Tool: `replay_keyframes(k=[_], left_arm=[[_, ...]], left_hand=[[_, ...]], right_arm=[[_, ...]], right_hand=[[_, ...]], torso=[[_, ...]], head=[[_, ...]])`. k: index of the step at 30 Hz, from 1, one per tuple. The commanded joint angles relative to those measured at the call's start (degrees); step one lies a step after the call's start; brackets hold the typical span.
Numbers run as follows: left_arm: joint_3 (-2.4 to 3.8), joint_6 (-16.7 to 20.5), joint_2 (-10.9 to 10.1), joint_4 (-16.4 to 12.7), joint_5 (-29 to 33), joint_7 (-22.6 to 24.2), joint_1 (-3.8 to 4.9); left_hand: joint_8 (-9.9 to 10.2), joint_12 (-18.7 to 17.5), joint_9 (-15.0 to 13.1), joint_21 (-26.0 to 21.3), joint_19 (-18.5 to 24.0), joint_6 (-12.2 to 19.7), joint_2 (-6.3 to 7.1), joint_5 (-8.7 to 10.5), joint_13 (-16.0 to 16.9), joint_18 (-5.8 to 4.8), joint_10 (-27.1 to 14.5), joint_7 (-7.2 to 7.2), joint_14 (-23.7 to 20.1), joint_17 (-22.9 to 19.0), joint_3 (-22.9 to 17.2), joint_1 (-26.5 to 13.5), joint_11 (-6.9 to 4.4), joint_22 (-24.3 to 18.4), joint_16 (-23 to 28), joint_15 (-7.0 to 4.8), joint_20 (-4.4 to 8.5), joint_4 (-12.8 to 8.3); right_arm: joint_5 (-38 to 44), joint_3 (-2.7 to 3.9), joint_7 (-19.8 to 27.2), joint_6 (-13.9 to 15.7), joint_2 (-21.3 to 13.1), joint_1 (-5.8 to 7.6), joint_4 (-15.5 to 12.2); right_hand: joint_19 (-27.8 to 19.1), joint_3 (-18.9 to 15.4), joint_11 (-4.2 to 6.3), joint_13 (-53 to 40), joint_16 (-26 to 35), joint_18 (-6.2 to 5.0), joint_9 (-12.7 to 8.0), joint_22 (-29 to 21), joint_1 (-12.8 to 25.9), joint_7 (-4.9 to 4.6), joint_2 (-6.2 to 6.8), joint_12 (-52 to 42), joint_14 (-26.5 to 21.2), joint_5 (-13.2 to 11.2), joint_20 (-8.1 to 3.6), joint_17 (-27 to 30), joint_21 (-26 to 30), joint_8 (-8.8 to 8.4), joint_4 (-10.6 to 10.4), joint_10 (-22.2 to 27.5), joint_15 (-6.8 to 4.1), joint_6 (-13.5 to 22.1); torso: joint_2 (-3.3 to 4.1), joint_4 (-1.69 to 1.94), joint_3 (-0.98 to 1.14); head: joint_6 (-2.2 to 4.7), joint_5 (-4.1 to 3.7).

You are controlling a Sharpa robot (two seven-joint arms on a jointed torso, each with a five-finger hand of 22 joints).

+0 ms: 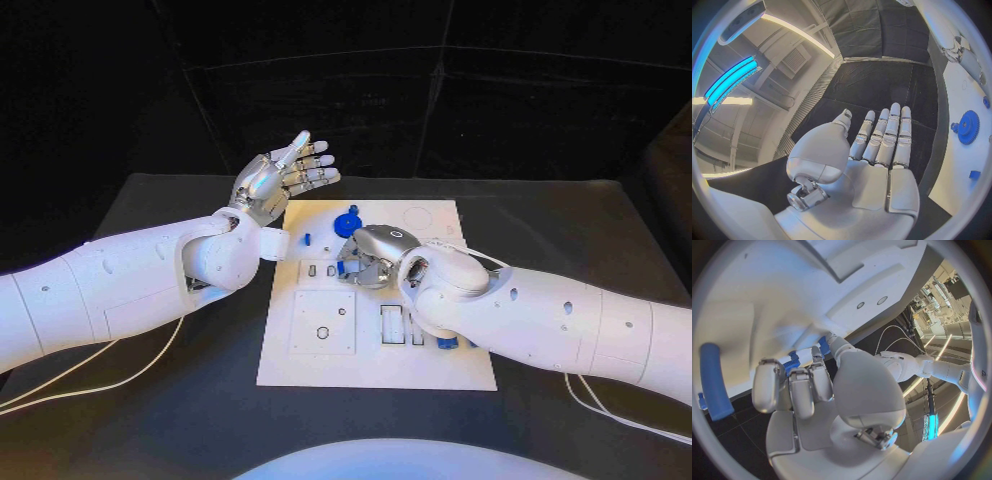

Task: Assemble the parts on the task board

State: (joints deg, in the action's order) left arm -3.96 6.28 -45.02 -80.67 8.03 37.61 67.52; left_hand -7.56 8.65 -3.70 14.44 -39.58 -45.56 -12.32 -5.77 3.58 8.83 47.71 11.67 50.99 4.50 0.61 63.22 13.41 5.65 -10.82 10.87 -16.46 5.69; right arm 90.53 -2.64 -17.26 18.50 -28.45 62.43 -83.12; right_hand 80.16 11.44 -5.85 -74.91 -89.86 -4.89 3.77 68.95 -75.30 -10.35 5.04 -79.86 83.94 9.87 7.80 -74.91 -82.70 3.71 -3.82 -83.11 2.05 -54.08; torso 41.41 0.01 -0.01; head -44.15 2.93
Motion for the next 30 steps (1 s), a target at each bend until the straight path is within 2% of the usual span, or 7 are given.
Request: replay_keyframes(k=[1, 9, 14, 17, 21, 24, 30], left_arm=[[0.06, -0.75, -0.01, -0.10, 0.01, 0.20, 0.12], [0.06, -0.78, -0.01, -0.08, 0.01, 0.19, 0.12], [0.06, -0.64, -0.03, 0.11, -0.35, 0.21, 0.12], [0.06, -0.68, -0.14, 0.29, -1.41, -0.03, 0.12], [0.06, -1.93, -0.54, 0.29, -4.35, -0.87, 0.12], [0.07, -2.40, -0.81, 0.22, -6.95, -2.03, 0.19], [0.09, -8.43, -1.17, 1.39, -18.74, -8.10, 0.64]], left_hand=[[-0.22, -0.03, -0.06, -0.40, -0.33, 0.55, -0.17, -0.03, 0.04, 0.84, -0.25, 4.86, 0.11, -0.07, -0.09, 0.10, 0.13, -0.08, 0.17, 0.17, -0.09, 0.28], [-0.22, -0.03, -0.06, -0.40, -0.33, 0.55, -0.17, -0.03, 0.04, 0.84, -0.25, 4.86, 0.11, -0.07, -0.09, 0.10, 0.13, -0.08, 0.17, 0.17, -0.09, 0.28], [-0.81, 0.45, -0.22, -0.47, -0.36, -0.27, -0.15, 0.07, 0.16, 0.91, 0.68, 4.33, 0.26, -0.08, -0.33, 0.44, -0.25, -0.21, 0.18, 0.02, -0.04, 0.00], [-1.75, 0.92, -0.31, -0.16, -1.10, -1.95, 0.11, 0.11, 0.14, 1.35, 2.49, 3.55, 1.77, 0.10, -0.60, 0.69, -0.96, -0.26, -0.28, -0.57, 0.04, -0.41], [-2.72, 1.59, -0.32, 2.37, -5.95, -5.05, 2.14, 0.11, 0.28, 1.70, 6.94, 2.47, 8.80, 1.02, 0.35, -0.04, -2.41, 0.53, -2.49, -2.44, 1.40, -0.76], [-3.44, 2.68, -0.45, 4.55, -10.33, -7.76, 2.88, 0.12, 0.65, 1.85, 11.46, 1.01, 15.03, 2.24, 0.32, 0.53, -4.03, 1.24, -4.66, -4.53, 3.23, -1.69], [-4.12, 7.19, -0.69, 9.05, -19.54, -12.02, 2.60, 0.51, 3.11, 1.93, 24.16, -2.89, 27.70, 6.71, -3.10, 5.04, -8.85, 2.85, -10.65, -9.44, 7.82, -6.03]], right_arm=[[0.17, -0.14, -1.06, -0.39, -0.01, -0.11, 0.18], [0.17, -0.14, -0.83, 0.94, -0.08, -0.11, -0.05], [0.23, -0.13, 1.63, 6.13, -1.41, -0.14, -1.65], [0.25, -0.09, 3.47, 9.69, -3.15, -0.12, -3.40], [0.80, -0.02, 6.72, 13.55, -6.21, 0.78, -6.17], [-0.32, 0.00, 9.95, 14.24, -8.56, 2.11, -8.02], [-10.87, 0.08, 15.68, 8.95, -14.26, 5.18, -11.07]], right_hand=[[0.00, -0.65, -0.16, -5.28, -0.14, 0.93, -0.14, -0.10, 0.49, -0.40, 0.34, 0.40, 6.06, 0.00, 0.60, -15.09, 0.08, -0.21, -0.13, 0.52, 0.64, 1.65], [-0.10, -2.14, -0.76, -4.80, -0.14, 0.90, -0.06, -0.21, 0.93, -1.02, 0.99, 0.85, 6.06, -0.01, 1.16, -15.09, 0.12, -0.11, -0.78, 0.97, 1.20, 4.09], [-0.24, -3.96, -1.26, -4.55, -0.14, 0.86, -0.03, -0.40, 0.86, -1.57, 1.91, 1.01, 6.06, -0.01, 1.63, -15.09, 0.17, -0.05, -1.90, 1.24, 1.70, 6.08], [-0.30, -7.28, -1.48, -4.56, -0.14, 0.83, -0.13, -0.43, 0.00, -1.81, 2.88, 0.84, 6.06, 0.73, 1.94, -15.09, 0.15, -0.03, -4.30, 1.23, 2.01, 9.74], [0.08, -12.90, -1.15, -5.62, -0.14, 0.94, -0.03, 0.40, -2.94, -1.41, 4.01, -0.55, 6.06, -0.82, 1.90, -15.09, -0.27, 0.21, -9.30, 0.27, 1.91, 11.14], [0.18, -15.59, -0.99, -5.72, -0.14, 1.02, -0.01, 0.66, -4.57, -1.13, 4.58, -0.76, 6.06, -1.37, 1.72, -15.09, -0.41, 0.25, -12.41, 0.16, 1.63, 11.13], [-0.68, -15.36, -0.81, -4.82, -0.14, 0.75, 0.57, -0.85, -7.12, -0.90, 1.89, 0.14, 6.06, -1.93, 1.50, -15.09, 0.19, 1.51, -12.23, 0.96, 1.37, 6.86]], torso=[[0.01, -0.04, -0.01], [0.00, -0.02, 0.00], [0.01, 0.03, 0.11], [-0.12, 0.02, 0.07], [-0.21, -0.27, -0.03], [-0.44, -0.39, 0.09], [-1.32, -0.45, 0.36]], head=[[0.01, 0.06], [-0.03, 0.07], [-0.05, 0.02], [0.10, 0.19], [0.53, 0.43], [0.71, 0.40], [0.56, 0.68]])
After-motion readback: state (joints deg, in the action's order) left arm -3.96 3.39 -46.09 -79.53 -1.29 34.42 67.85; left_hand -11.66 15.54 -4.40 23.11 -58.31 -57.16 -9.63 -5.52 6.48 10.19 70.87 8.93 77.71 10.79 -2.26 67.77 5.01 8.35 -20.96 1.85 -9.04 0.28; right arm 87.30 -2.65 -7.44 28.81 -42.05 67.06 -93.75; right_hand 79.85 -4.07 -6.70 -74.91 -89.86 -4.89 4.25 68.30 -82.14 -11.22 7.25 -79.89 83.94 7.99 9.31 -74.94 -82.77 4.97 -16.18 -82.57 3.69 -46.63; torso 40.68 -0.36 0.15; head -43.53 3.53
